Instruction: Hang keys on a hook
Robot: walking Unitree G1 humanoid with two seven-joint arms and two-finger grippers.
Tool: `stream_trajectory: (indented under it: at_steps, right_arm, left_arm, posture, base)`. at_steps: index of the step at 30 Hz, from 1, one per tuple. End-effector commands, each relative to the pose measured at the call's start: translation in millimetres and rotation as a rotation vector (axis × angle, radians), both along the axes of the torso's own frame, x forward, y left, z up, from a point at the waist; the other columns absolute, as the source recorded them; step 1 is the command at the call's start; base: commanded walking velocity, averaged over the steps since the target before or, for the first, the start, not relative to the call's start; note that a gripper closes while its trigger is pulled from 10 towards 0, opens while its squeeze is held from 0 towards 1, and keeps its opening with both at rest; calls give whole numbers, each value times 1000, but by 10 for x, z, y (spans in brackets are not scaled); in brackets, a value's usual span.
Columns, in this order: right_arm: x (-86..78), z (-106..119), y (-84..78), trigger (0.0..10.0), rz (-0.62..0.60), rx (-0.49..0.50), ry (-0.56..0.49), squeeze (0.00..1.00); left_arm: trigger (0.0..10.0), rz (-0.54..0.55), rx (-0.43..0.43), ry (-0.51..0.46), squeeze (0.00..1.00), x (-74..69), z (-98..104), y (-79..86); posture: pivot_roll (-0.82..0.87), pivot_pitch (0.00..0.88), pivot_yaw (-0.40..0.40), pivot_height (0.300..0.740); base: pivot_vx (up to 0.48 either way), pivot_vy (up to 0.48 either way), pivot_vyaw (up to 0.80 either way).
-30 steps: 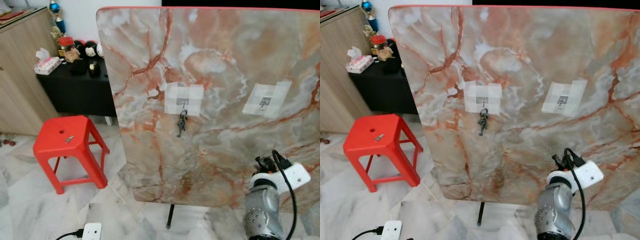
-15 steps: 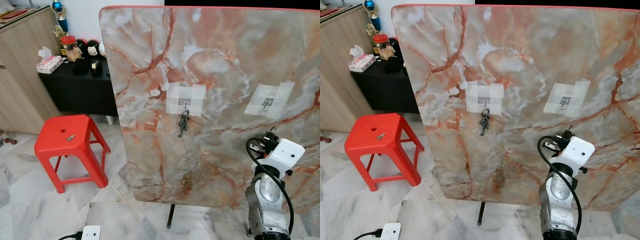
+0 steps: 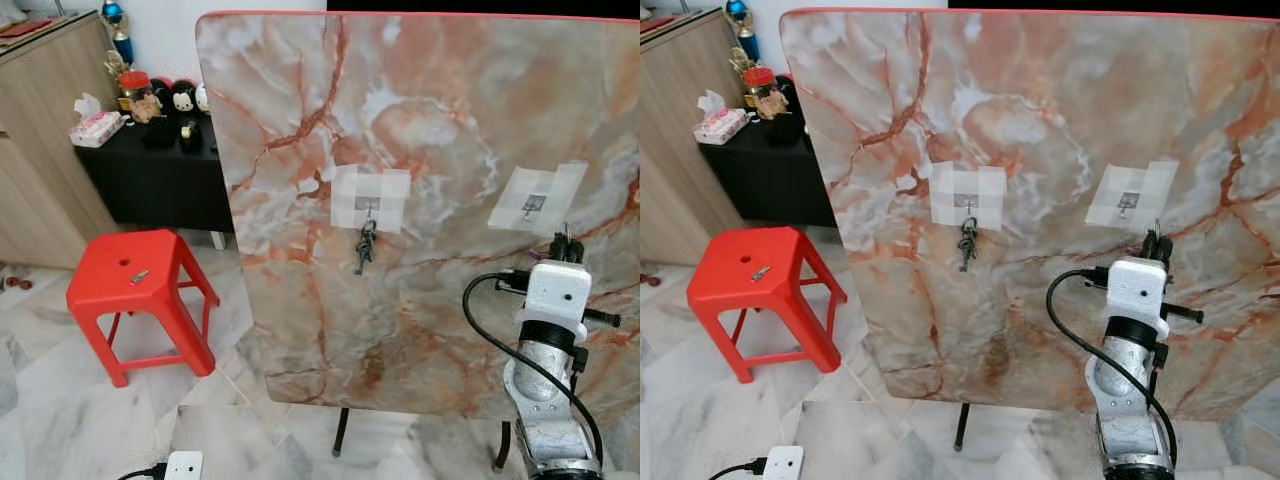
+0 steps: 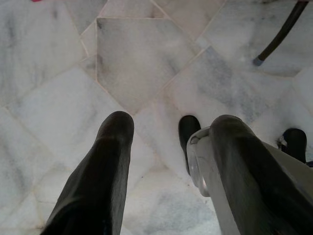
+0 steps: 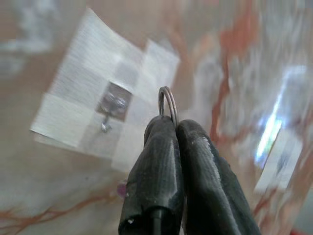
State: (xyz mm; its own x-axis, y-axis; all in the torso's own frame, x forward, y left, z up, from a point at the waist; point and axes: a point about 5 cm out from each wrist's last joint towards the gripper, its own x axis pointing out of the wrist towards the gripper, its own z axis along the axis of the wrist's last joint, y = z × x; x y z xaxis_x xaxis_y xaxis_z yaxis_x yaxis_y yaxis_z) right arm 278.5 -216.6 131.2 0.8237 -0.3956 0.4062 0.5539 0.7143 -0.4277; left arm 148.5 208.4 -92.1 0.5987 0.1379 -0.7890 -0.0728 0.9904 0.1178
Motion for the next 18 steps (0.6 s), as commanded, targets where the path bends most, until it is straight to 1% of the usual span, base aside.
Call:
stream_trajectory:
  at_steps: [1, 5, 10, 12, 18]
  right_arm:
    - [-7, 30, 29, 10000, 2, -70, 2, 0]
    - [15, -13, 57, 10000, 1, -129, 40, 0]
    - [39, -75, 53, 10000, -10, -157, 87, 0]
    - [40, -88, 46, 10000, -22, -151, 93, 0]
    - [20, -83, 15, 10000, -59, -143, 92, 0]
  left_arm:
    - [10000, -21, 8, 30, 0, -45, -26, -21]
    - [10000, -20, 7, 32, 0, -51, -27, -11]
    - [10000, -15, 9, 32, 0, -48, -19, 34]
    - [10000, -12, 11, 32, 0, -44, -12, 62]
    - [10000, -10, 12, 30, 0, -47, -10, 73]
  posture:
    - [-47, 0, -18, 740]
    - [-46, 0, -19, 740]
    - [-45, 0, -22, 740]
    - [-44, 0, -23, 740]
    - [-46, 0, -23, 740]
  base:
    - [0, 0, 0]
    - [0, 0, 0]
    - [0, 0, 0]
    - [0, 0, 0]
    - [0, 0, 0]
